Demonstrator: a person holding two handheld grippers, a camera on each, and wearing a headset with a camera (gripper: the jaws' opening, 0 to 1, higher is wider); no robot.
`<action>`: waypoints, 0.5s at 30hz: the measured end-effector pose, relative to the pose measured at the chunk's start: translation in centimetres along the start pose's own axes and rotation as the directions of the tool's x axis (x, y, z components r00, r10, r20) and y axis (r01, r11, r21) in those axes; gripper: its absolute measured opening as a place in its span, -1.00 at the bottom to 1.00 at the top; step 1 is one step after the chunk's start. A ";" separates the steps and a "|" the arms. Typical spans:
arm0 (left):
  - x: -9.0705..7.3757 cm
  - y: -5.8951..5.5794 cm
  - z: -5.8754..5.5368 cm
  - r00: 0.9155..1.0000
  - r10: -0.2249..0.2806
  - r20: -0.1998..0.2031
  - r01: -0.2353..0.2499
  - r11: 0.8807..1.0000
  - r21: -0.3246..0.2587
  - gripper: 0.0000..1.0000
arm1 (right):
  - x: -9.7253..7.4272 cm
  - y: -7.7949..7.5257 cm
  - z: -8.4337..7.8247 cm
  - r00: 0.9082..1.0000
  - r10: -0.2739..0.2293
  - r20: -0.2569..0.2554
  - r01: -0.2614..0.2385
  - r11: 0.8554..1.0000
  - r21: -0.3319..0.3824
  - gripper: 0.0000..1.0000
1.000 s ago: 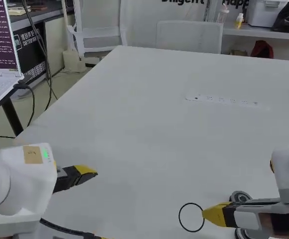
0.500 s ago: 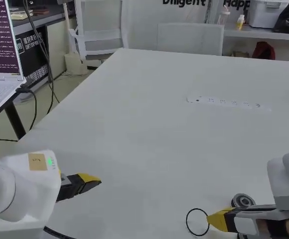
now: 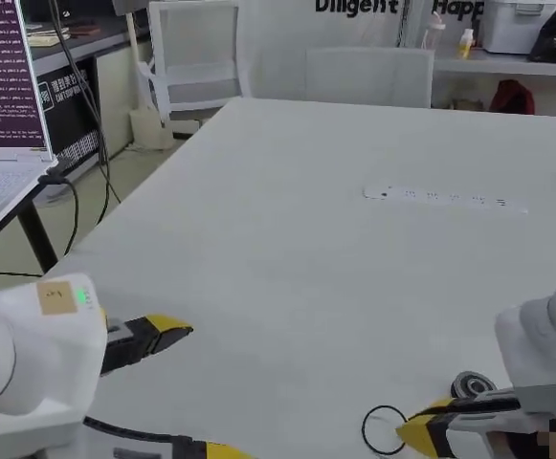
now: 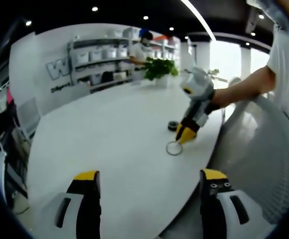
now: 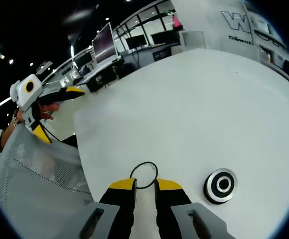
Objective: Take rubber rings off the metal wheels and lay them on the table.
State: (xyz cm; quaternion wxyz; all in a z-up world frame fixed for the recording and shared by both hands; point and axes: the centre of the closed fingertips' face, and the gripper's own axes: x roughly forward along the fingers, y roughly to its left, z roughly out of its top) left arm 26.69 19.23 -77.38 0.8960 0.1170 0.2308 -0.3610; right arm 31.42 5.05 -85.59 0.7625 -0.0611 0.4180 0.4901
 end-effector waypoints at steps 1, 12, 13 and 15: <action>0.0 -0.1 0.0 1.000 -0.001 -0.004 0.001 1.000 0.006 0.68 | 0.0 0.1 -0.2 1.000 0.004 -0.008 -0.004 1.000 0.008 -0.73; -0.7 -0.4 0.2 1.000 0.011 -0.010 -0.011 1.000 0.027 0.66 | -0.8 -0.5 0.6 1.000 -0.006 0.009 0.006 1.000 0.019 -0.51; -0.8 -0.3 0.2 1.000 0.014 -0.009 -0.014 1.000 0.027 0.66 | -1.0 -0.6 0.9 1.000 -0.009 0.022 0.008 1.000 0.023 -0.50; -1.0 -0.3 0.3 1.000 0.021 -0.004 -0.021 0.999 0.027 0.66 | -1.4 -0.7 1.4 0.999 -0.010 0.047 0.009 0.999 0.032 -0.49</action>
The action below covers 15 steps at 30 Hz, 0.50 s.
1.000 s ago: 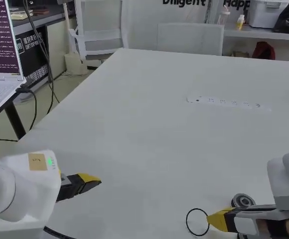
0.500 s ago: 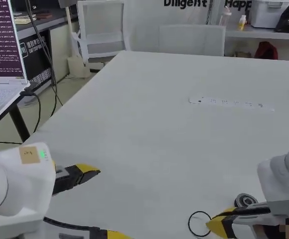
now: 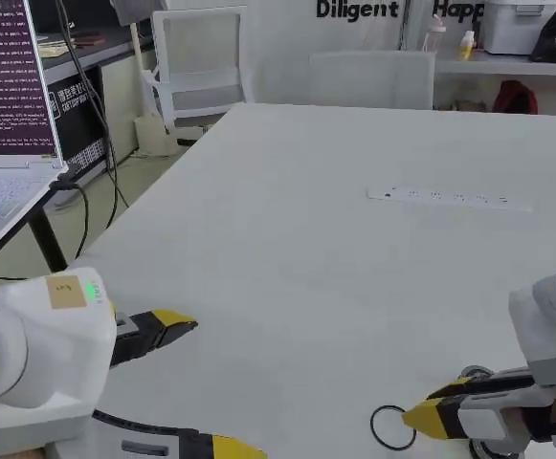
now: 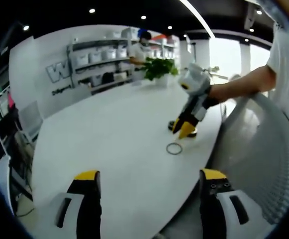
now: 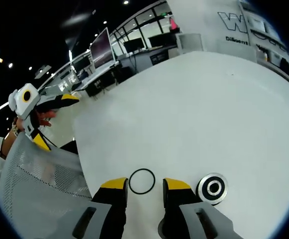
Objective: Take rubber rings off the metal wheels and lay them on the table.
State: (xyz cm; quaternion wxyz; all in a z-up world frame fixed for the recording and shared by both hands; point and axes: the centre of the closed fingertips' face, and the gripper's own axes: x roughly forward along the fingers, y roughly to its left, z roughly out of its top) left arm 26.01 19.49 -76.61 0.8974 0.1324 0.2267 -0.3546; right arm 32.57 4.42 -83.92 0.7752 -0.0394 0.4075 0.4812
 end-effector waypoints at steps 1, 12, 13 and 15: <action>-0.1 0.0 0.1 1.000 0.003 0.001 -0.003 1.000 -0.001 0.66 | -0.3 0.0 0.4 1.000 0.003 0.019 -0.003 1.000 0.009 -0.48; -0.7 0.3 0.4 1.000 0.027 0.002 -0.027 1.000 0.000 0.65 | -4.0 1.4 3.5 0.984 0.042 0.172 -0.043 0.999 0.005 -0.36; -0.7 0.3 0.6 1.000 0.030 0.006 -0.030 1.000 -0.004 0.65 | -4.4 1.5 3.7 0.982 0.044 0.185 -0.043 0.999 -0.008 -0.35; -0.7 0.2 0.9 0.999 0.037 0.012 -0.037 0.999 -0.006 0.65 | -4.7 1.8 3.8 0.981 0.047 0.190 -0.042 0.999 -0.028 -0.32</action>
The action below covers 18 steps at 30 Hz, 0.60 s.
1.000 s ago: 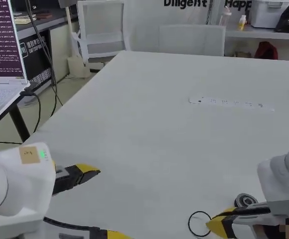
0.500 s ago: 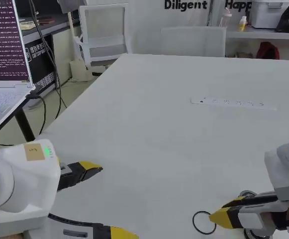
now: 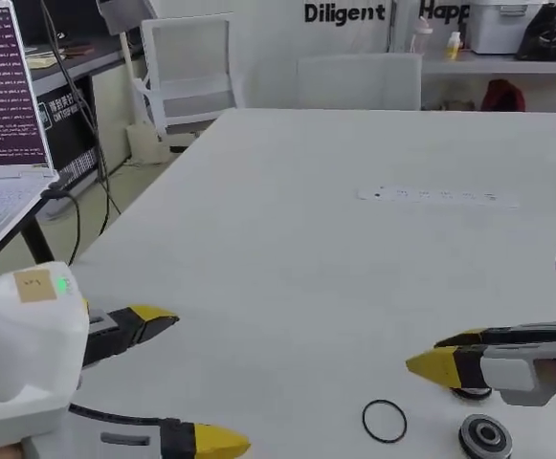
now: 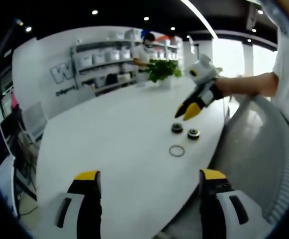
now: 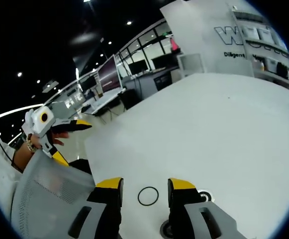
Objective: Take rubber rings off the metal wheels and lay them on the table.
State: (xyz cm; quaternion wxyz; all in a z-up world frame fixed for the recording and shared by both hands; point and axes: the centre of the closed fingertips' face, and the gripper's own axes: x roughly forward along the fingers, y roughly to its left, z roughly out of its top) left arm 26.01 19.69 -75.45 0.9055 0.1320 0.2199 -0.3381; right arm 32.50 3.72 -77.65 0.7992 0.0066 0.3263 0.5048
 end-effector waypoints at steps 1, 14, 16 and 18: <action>0.0 -0.1 0.2 1.000 0.003 0.002 -0.003 1.000 0.001 0.65 | -0.1 0.2 0.1 1.000 0.005 -0.005 -0.005 1.000 -0.029 -0.29; 0.7 -2.1 1.7 0.999 0.042 0.001 -0.042 0.999 -0.022 0.57 | -2.6 3.2 3.2 0.984 0.139 0.111 -0.117 0.975 -0.188 0.05; 0.7 -2.2 1.9 0.999 0.051 0.006 -0.051 0.998 -0.021 0.52 | -3.5 3.6 3.4 0.979 0.162 0.119 -0.136 0.970 -0.201 0.06; 0.6 -2.3 2.1 0.998 0.065 0.012 -0.064 0.997 -0.037 0.52 | -4.5 3.6 3.3 0.978 0.170 0.118 -0.144 0.968 -0.206 0.07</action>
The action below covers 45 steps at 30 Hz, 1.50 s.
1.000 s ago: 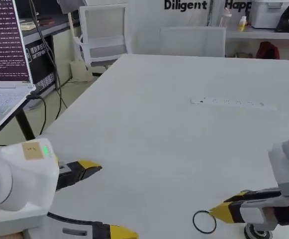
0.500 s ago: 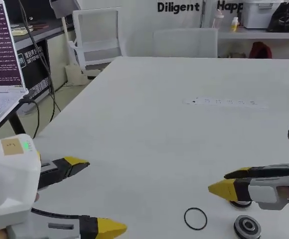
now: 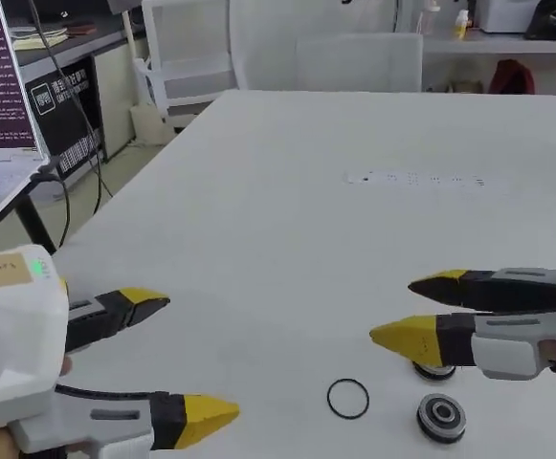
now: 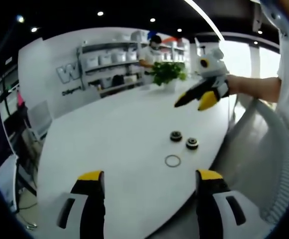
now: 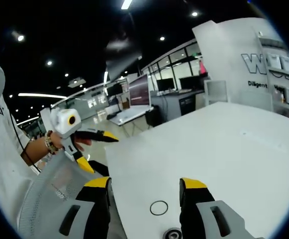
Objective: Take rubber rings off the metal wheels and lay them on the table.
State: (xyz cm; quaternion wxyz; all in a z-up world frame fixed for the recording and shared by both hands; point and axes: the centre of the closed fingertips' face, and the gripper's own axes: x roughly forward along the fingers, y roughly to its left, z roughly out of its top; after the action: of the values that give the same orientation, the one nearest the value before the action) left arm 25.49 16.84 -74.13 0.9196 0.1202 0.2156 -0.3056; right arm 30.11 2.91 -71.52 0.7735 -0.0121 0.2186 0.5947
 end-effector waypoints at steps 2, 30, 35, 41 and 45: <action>-0.1 -0.2 0.2 1.000 0.008 0.003 -0.008 1.000 -0.005 0.53 | -1.1 0.1 0.0 1.000 0.006 0.001 -0.006 1.000 -0.006 0.08; 2.0 -5.3 8.0 0.994 -0.016 0.104 0.007 0.996 0.092 0.50 | -10.3 -5.3 -9.2 0.988 -0.098 -0.123 0.099 0.995 -0.003 0.10; 3.4 -6.5 9.6 0.992 -0.058 0.113 0.042 0.989 0.140 0.49 | -10.5 -5.4 -10.8 0.987 -0.088 -0.134 0.091 0.996 0.019 0.07; 5.9 -7.8 10.8 0.986 -0.129 0.109 0.107 0.977 0.184 0.46 | -10.4 -5.9 -11.5 0.991 -0.078 -0.108 0.086 0.994 0.068 0.04; 7.2 -8.8 11.4 0.979 -0.176 0.105 0.151 0.966 0.211 0.44 | -9.8 -6.1 -11.9 0.992 -0.074 -0.100 0.083 0.993 0.087 0.01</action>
State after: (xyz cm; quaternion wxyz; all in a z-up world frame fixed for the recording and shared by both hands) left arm 28.93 2.22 -68.28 0.8857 0.1757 0.1359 -0.4078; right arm 29.96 -11.18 -80.28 0.7847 -0.0141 0.2818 0.5519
